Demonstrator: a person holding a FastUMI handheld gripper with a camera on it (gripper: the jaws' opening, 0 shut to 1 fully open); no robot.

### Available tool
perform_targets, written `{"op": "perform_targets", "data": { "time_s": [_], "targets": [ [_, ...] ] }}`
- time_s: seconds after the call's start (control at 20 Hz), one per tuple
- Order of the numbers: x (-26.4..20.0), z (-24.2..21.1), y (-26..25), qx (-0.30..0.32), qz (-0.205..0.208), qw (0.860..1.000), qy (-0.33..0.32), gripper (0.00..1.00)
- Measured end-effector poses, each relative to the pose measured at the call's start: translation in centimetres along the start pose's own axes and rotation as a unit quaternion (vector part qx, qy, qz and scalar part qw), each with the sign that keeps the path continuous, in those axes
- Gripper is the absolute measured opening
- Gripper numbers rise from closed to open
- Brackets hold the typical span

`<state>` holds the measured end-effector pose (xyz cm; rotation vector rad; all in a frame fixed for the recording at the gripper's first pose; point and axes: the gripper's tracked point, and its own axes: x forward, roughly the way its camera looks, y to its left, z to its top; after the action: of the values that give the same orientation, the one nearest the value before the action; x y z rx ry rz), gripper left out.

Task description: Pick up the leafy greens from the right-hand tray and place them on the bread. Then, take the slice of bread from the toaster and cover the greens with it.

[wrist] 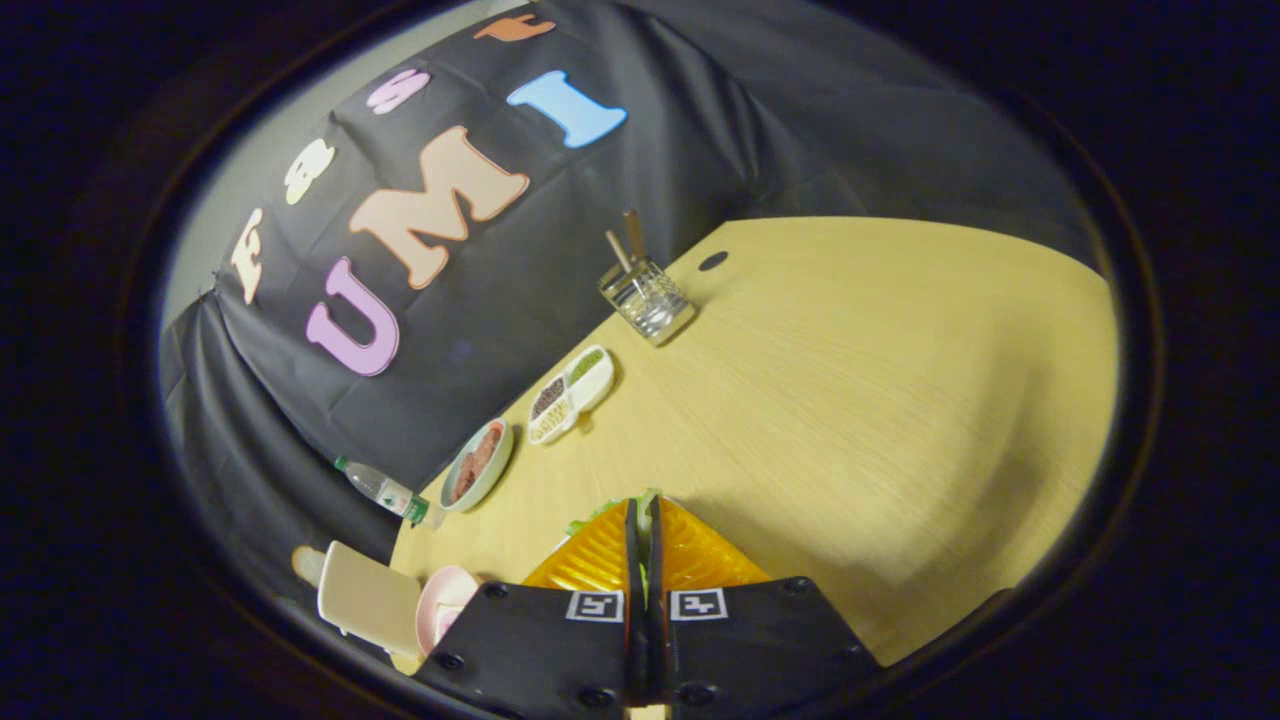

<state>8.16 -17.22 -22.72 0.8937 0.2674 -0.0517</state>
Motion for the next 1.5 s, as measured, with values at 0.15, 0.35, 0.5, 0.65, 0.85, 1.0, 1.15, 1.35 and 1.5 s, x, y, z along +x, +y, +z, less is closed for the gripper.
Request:
{"op": "perform_targets", "data": {
  "time_s": [0.15, 0.35, 0.5, 0.65, 0.85, 1.0, 1.15, 1.35, 1.5],
  "targets": [
    [-1.0, 0.6, 2.7, -0.003, 0.02, 1.0, -0.008, 0.03],
    [-2.3, 0.4, 7.1, -0.018, 0.042, 0.999, -0.01, 0.03],
    [-3.5, -0.7, 11.0, -0.022, 0.068, 0.997, -0.004, 0.03],
    [-4.6, -2.9, 15.3, -0.022, 0.101, 0.995, 0.007, 0.03],
    [-5.9, -6.0, 21.2, -0.018, 0.143, 0.989, 0.019, 0.03],
    [-6.1, -9.0, 24.5, -0.009, 0.162, 0.986, 0.029, 0.03],
    [-5.7, -12.4, 25.7, -0.007, 0.162, 0.986, 0.042, 0.03],
    [-3.8, -15.9, 24.2, -0.01, 0.138, 0.989, 0.057, 0.03],
    [-2.7, -16.4, 22.5, -0.008, 0.116, 0.992, 0.056, 0.03]
  ]
}}
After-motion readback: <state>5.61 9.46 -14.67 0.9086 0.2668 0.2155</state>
